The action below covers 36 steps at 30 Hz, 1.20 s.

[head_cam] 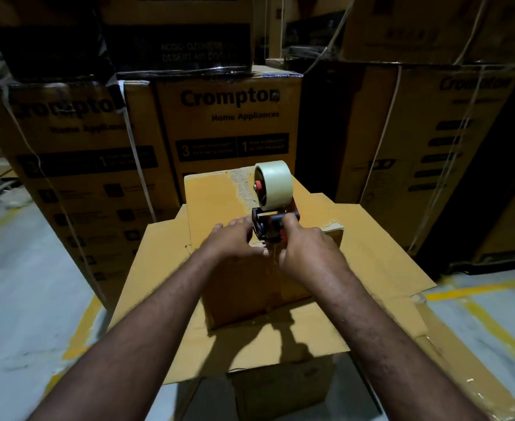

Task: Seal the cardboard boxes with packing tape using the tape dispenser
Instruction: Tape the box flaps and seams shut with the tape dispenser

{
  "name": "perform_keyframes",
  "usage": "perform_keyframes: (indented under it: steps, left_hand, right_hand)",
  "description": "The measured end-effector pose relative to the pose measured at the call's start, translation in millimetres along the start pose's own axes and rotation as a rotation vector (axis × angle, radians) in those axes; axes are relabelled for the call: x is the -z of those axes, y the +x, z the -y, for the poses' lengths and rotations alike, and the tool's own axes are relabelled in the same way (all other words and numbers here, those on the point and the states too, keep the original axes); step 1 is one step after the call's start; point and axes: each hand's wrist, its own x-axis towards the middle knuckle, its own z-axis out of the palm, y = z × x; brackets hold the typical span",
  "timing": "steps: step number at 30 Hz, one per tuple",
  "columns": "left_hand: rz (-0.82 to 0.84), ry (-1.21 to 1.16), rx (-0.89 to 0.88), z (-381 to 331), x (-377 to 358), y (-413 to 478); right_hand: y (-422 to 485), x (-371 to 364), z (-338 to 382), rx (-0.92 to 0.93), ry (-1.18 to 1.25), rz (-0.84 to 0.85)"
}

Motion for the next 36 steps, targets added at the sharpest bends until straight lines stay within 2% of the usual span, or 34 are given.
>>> perform_keyframes:
  steps: [3,8,17,21,36]
  left_hand:
    - [-0.015,-0.205,0.048,-7,1,-3]
    - [-0.130,-0.295,0.020,-11,-9,-3]
    - [-0.277,-0.367,-0.040,2,-24,-6]
    - [-0.400,-0.299,-0.104,1,-24,-11]
    - [-0.345,-0.287,-0.250,13,-24,-11]
  right_hand:
    - [-8,-2,-5,0.001,-0.002,-0.006]
    - [-20,-3,-13,0.003,0.005,-0.040]
    - [-42,-17,-16,-0.013,0.042,-0.100]
    - [-56,-16,-19,-0.019,0.076,-0.111]
    - [-85,-38,-20,-0.026,0.111,-0.163]
